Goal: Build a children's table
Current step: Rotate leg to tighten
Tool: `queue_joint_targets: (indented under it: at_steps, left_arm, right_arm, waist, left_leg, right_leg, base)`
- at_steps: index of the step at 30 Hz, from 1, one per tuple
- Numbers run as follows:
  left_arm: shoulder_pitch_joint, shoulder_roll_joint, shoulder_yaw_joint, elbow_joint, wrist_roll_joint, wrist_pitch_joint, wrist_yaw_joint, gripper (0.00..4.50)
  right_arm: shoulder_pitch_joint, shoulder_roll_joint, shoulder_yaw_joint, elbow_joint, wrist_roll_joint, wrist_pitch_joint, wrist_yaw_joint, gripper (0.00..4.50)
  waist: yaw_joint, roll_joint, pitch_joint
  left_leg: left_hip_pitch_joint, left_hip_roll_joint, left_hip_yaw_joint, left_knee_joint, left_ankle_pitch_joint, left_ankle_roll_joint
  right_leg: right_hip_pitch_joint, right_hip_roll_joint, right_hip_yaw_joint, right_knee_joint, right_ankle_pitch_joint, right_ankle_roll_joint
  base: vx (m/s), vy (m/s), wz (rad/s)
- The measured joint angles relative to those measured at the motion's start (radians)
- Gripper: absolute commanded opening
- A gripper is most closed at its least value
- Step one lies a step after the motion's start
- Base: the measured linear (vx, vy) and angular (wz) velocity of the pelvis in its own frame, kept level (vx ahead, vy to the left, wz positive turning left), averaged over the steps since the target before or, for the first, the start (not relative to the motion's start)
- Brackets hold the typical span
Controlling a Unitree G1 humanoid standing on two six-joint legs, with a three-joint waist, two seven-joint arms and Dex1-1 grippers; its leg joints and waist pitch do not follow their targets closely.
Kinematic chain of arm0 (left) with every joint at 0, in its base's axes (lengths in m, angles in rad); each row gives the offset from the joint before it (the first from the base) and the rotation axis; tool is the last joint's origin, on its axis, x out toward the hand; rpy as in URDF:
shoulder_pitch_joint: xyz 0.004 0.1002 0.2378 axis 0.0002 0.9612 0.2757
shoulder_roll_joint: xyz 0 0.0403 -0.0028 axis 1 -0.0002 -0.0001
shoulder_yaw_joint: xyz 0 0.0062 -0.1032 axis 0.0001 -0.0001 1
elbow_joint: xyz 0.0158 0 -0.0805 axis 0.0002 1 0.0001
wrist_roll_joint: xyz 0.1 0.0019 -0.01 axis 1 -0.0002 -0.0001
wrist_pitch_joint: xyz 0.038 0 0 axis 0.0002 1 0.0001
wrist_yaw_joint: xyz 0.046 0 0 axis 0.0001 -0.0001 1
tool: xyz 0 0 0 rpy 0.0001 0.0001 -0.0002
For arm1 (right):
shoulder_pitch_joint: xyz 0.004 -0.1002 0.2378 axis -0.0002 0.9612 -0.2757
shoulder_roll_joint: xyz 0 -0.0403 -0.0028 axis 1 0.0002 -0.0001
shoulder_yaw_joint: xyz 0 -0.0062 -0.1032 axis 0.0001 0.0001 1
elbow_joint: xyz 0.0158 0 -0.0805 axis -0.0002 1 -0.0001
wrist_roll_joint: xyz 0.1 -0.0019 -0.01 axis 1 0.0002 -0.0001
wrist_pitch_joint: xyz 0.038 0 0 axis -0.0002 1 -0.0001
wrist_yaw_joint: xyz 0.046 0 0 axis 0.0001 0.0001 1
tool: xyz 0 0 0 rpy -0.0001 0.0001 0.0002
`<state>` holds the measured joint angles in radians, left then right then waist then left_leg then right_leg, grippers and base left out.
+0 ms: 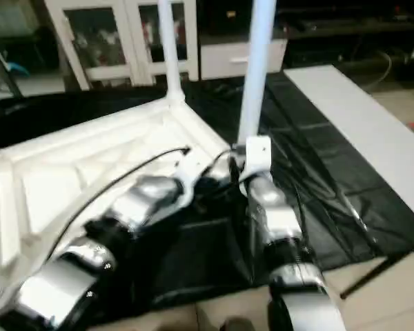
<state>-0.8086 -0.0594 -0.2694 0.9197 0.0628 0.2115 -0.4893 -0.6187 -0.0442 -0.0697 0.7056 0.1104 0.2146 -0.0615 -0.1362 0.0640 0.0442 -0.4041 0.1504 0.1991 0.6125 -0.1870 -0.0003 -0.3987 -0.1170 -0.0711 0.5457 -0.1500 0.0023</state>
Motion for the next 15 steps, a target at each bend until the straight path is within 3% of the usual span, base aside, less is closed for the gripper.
queue_joint_targets:
  at_steps: [5, 6, 8, 12, 15]
  left_arm:
    - [-0.006, 0.003, 0.000, 0.014, 0.006, -0.026, 0.002, 0.00]
    - [-0.007, 0.006, -0.002, 0.019, 0.010, -0.041, 0.000, 0.00]
    - [-0.009, 0.011, -0.003, 0.029, 0.016, -0.064, -0.006, 0.00]
    - [-0.013, 0.033, -0.001, 0.054, 0.026, -0.113, -0.006, 0.00]
    - [-0.013, 0.037, -0.007, 0.067, 0.036, -0.157, -0.030, 0.00]
  right_arm:
    - [-0.014, 0.003, -0.002, 0.034, -0.005, -0.038, 0.003, 2.74]
    - [-0.012, 0.002, -0.008, 0.039, -0.004, -0.055, 0.019, 3.44]
    - [-0.002, 0.002, -0.010, 0.033, -0.001, -0.078, 0.043, 3.44]
    - [0.047, -0.009, 0.024, -0.073, -0.007, -0.098, 0.101, 3.90]
    - [0.126, -0.066, 0.064, -0.224, -0.009, -0.075, 0.165, 3.90]
  waist:
    - [0.003, 0.000, 0.000]
    - [0.004, 0.000, 0.000]
    - [0.005, 0.000, 0.000]
    - [0.003, 0.000, 0.000]
    - [0.013, 0.000, 0.000]
  left_leg:
    - [0.000, -0.002, 0.001, 0.000, 0.001, 0.004]
    - [-0.001, -0.002, 0.001, 0.000, 0.001, 0.004]
    - [-0.001, -0.002, 0.001, 0.000, 0.000, 0.005]
    - [0.000, -0.001, 0.000, -0.001, 0.000, 0.005]
    - [0.000, -0.001, 0.000, -0.001, 0.000, 0.005]
  right_leg:
    - [0.000, -0.002, 0.000, 0.001, 0.004, -0.006]
    - [0.000, -0.002, -0.001, 0.001, 0.005, -0.007]
    - [0.000, -0.003, -0.001, 0.002, 0.008, -0.012]
    - [-0.002, -0.003, -0.003, 0.005, 0.008, -0.011]
    - [-0.003, -0.003, -0.003, 0.010, 0.007, -0.010]
  base:
    - [0.000, 0.000, 0.00]
    - [0.000, 0.000, 0.00]
    - [0.000, 0.000, 0.00]
    - [0.000, 0.000, 0.00]
    - [0.000, 0.000, 0.00]
